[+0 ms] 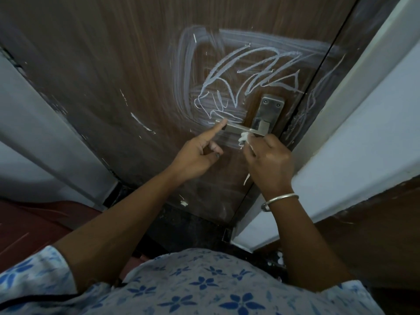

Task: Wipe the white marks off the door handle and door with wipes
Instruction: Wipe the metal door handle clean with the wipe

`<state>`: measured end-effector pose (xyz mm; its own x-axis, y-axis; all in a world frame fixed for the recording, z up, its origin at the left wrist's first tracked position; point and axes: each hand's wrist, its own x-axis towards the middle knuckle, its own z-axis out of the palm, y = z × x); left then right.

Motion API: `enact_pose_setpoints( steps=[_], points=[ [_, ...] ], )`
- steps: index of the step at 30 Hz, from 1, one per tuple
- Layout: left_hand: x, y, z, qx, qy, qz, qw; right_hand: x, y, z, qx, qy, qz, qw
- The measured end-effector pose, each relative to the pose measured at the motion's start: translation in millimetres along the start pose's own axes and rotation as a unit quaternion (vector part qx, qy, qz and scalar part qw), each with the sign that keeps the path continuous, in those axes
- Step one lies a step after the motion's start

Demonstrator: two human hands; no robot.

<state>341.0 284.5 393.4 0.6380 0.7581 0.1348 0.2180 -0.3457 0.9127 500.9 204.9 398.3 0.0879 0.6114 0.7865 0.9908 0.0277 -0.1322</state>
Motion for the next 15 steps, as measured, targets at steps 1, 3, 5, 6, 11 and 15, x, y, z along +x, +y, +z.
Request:
enact_pose_setpoints(
  steps=[1,3,5,6,11,15],
  points=[
    [0,0,0,0.000,0.001,0.000,1.000,0,0,-1,-0.002,0.001,-0.001,1.000],
    [1,1,2,-0.006,0.001,0.000,1.000,1,-3,0,-0.005,-0.005,-0.003,1.000],
    [2,2,2,-0.008,0.000,0.000,1.000,0,-5,1,-0.012,-0.017,-0.005,1.000],
    [3,2,3,-0.004,-0.001,-0.001,1.000,-1,-4,2,-0.014,-0.020,-0.003,1.000],
    [2,2,2,0.010,0.007,-0.006,1.000,-5,5,-3,-0.022,-0.003,0.005,1.000],
    [2,5,5,0.004,0.009,-0.003,1.000,-5,3,-1,-0.034,-0.006,-0.009,0.999]
  ],
)
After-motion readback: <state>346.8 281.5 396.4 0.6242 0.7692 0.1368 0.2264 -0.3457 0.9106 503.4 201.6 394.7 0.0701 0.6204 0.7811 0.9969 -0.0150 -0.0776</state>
